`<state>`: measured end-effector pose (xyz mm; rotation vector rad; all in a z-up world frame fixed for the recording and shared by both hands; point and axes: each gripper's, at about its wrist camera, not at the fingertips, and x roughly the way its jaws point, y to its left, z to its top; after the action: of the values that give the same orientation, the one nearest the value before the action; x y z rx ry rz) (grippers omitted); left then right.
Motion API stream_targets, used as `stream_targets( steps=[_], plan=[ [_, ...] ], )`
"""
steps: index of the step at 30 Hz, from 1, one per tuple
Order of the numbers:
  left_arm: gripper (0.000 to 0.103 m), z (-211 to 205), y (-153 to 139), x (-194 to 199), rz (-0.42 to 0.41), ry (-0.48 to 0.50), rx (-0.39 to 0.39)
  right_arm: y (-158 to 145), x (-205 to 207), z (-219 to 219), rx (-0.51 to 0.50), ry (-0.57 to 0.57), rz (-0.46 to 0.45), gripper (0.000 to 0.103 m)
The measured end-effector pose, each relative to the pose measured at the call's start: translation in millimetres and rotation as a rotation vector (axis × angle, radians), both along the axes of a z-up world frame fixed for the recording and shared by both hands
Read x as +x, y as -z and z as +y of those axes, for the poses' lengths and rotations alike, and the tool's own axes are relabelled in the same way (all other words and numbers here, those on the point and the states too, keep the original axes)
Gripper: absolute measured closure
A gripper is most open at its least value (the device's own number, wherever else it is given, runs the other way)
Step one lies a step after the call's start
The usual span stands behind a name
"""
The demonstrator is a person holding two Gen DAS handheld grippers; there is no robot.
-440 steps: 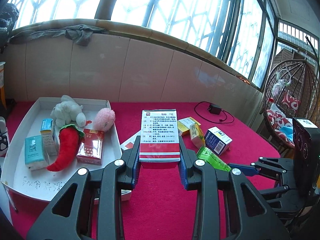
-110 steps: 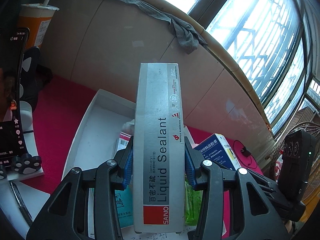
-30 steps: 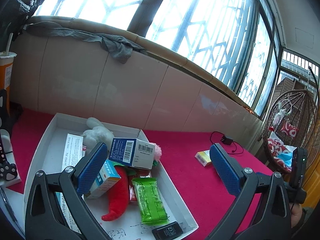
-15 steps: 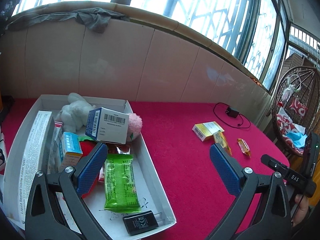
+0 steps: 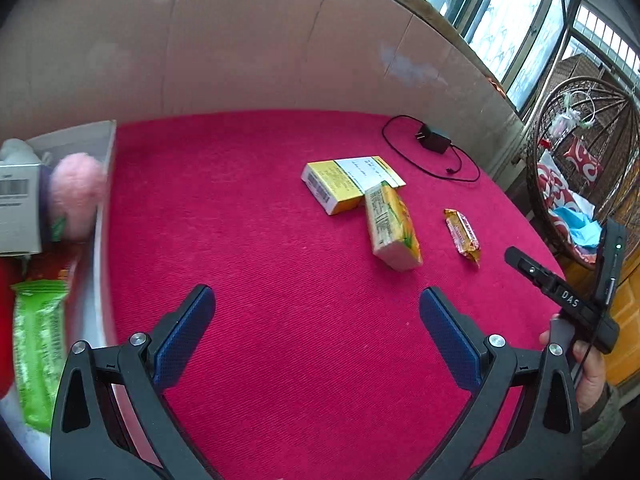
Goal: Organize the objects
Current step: 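Move both grippers back toward the yellow packet and candy bar, then grasp the yellow-green packet with the left gripper while the right gripper grasps the candy bar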
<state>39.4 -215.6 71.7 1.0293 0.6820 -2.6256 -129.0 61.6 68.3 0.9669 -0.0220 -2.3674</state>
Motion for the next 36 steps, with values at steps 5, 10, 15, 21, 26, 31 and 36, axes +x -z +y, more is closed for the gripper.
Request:
stream_targets(
  steps=[5, 10, 15, 21, 26, 31, 36],
  plan=[
    [0.000, 12, 11, -45, -0.046, 0.042, 0.022, 23, -39, -36, 0.091, -0.088, -0.092, 0.000],
    [0.000, 11, 23, -79, -0.064, 0.030, 0.111, 30, -45, -70, 0.130, -0.145, -0.081, 0.026],
    [0.001, 14, 25, -102, -0.094, 0.010, 0.064, 32, -41, -87, 0.206, -0.165, -0.046, 0.038],
    [0.004, 27, 25, -111, -0.096, 0.015, 0.066, 30, -44, -81, 0.163, -0.162, -0.064, 0.042],
    [0.052, 38, 25, -117, -0.102, 0.043, 0.037, 28, -46, -80, 0.142, -0.161, -0.072, 0.057],
    [0.069, 48, 26, -115, -0.068, 0.059, -0.005, 30, -49, -75, 0.097, -0.170, -0.102, 0.083],
    [0.077, 55, 22, -103, -0.022, 0.061, -0.014, 30, -49, -73, 0.072, -0.183, -0.108, 0.084]
  ],
)
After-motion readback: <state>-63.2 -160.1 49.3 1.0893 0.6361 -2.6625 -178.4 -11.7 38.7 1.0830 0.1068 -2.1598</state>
